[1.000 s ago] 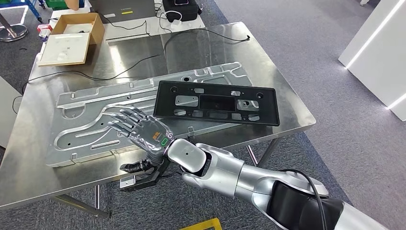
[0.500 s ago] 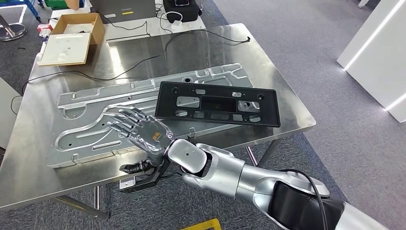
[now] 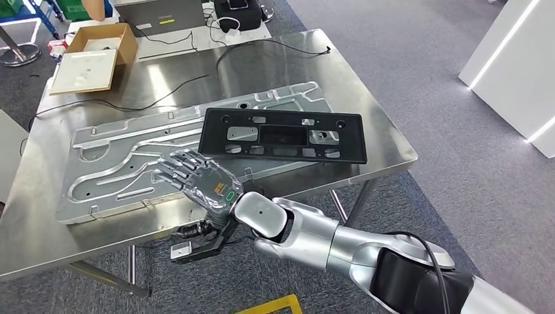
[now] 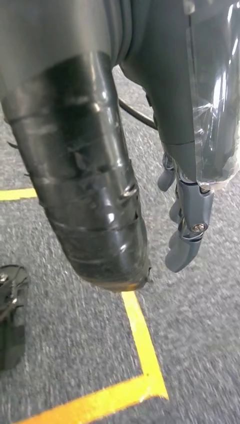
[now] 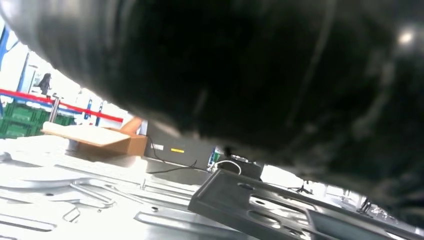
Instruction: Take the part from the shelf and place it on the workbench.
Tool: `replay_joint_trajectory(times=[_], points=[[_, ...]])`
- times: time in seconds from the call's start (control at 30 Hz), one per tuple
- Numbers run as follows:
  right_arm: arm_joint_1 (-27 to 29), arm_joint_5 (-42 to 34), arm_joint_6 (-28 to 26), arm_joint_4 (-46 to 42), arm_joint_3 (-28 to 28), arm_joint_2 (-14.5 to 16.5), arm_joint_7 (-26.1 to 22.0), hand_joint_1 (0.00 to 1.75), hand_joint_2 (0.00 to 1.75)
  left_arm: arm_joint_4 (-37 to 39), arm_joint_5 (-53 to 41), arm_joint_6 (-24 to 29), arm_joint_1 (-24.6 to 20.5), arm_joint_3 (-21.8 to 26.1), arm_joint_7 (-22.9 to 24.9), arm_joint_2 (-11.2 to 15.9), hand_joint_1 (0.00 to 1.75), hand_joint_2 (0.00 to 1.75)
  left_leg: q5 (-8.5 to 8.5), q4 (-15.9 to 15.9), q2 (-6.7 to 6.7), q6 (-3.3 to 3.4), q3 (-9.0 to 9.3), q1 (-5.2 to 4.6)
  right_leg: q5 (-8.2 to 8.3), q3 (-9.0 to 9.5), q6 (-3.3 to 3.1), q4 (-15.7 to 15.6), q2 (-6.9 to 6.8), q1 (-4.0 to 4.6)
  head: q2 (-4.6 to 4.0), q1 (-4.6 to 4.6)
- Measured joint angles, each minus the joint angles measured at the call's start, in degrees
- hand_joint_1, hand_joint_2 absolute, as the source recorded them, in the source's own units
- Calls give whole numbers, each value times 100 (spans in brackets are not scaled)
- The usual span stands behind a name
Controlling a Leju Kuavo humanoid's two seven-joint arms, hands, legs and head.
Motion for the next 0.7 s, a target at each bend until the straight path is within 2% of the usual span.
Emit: replay_joint_trajectory(times=[0.07, 0.1, 0.13, 0.17, 0.23, 0.27, 0.3, 0.4, 0.43, 0.47, 0.5, 0.57, 0.6, 0.63, 0.67, 0.7], points=[[8, 1, 0, -3, 1, -2, 9, 0, 0, 0, 0, 0, -1, 1, 1, -1, 0, 0, -499, 716, 25, -72, -213, 47, 101, -134, -15, -2, -12, -4, 0, 0], [17, 3, 0, -3, 2, -4, 15, 0, 0, 0, 0, -1, -1, 1, 1, 0, 0, 0, -654, 989, 35, -99, -254, 72, 153, -210, -6, 3, -19, -5, 0, -1], [25, 7, 0, -3, 3, -7, 18, 0, 0, -1, 0, -1, 0, 1, 1, 1, 0, 0, -702, 1063, 41, -118, -196, 91, 201, -282, 6, 11, -25, -8, 0, -1], [29, 10, -1, -3, 5, -10, 22, 0, 0, -1, 0, -2, 0, 1, 1, 1, 0, 0, -648, 898, 44, -129, -13, 106, 247, -347, 21, 19, -28, -12, 0, -2], [27, 17, -3, -5, 10, -14, 31, 0, 0, -1, 0, -2, -12, 1, 1, 1, 0, 0, -446, 81, 48, -130, 578, 125, 335, -443, 68, 34, -30, -20, 0, -2], [24, 19, -5, -8, 12, -18, 35, 0, 0, -1, -1, -3, -22, 1, 0, 1, 0, 0, -360, -285, 43, -113, 806, 116, 378, -468, 101, 32, -30, -18, 0, 1], [21, 19, -6, -10, 13, -22, 39, 0, 0, -1, -2, -4, -31, 1, -1, 0, 0, 0, -313, -510, 38, -90, 935, 104, 421, -481, 138, 26, -31, -14, 1, 0], [24, 23, -8, -10, 20, -39, 46, 0, 0, -1, -6, -6, -35, 2, -1, 0, 0, 0, -200, -573, 33, 21, 911, 74, 544, -493, 252, -20, -29, -16, 1, 0], [25, 25, -8, -9, 23, -48, 50, 0, 0, -1, -6, -6, -37, 2, 0, -1, 0, 0, -139, -589, 47, 72, 882, 78, 507, -521, 283, 4, -21, -22, 0, 2], [26, 26, -9, -8, 27, -58, 55, 0, 0, -1, -5, -6, -41, 3, 1, -3, 0, 0, -68, -610, 63, 129, 837, 85, 369, -577, 309, 110, -12, -26, -1, 1], [27, 26, -9, -7, 31, -72, 59, 0, 0, -1, -5, -7, -47, 3, 1, -4, 0, 0, 9, -629, 78, 177, 774, 91, 128, -667, 327, 339, -4, -27, -1, 3], [38, 30, -9, -4, 43, -92, 63, 0, 0, -1, -4, -12, -50, 3, 1, -5, 0, 0, 126, -624, 90, 229, 617, 66, -453, -873, 348, 1068, 0, -22, -1, 4], [49, 32, -9, -1, 51, -104, 64, 0, 0, -1, -5, -15, -46, 3, 1, -4, 0, 0, 183, -619, 91, 236, 534, 52, -623, -937, 355, 1418, 0, -20, 0, 5], [59, 34, -9, 2, 60, -114, 64, 0, 0, -1, -5, -18, -42, 3, 2, -4, 0, 0, 238, -612, 91, 239, 454, 38, -667, -928, 353, 1626, -1, -17, 0, 3], [68, 34, -10, 4, 70, -123, 64, 0, 0, -1, -5, -20, -41, 3, 3, -4, 0, 0, 290, -601, 91, 237, 375, 25, -608, -828, 341, 1647, -1, -12, 0, 4], [72, 34, -10, 6, 79, -129, 65, 0, 0, -1, -6, -20, -40, 3, 4, -4, 0, 0, 337, -585, 89, 231, 299, 13, -484, -616, 315, 1453, 0, -5, 0, 4]])
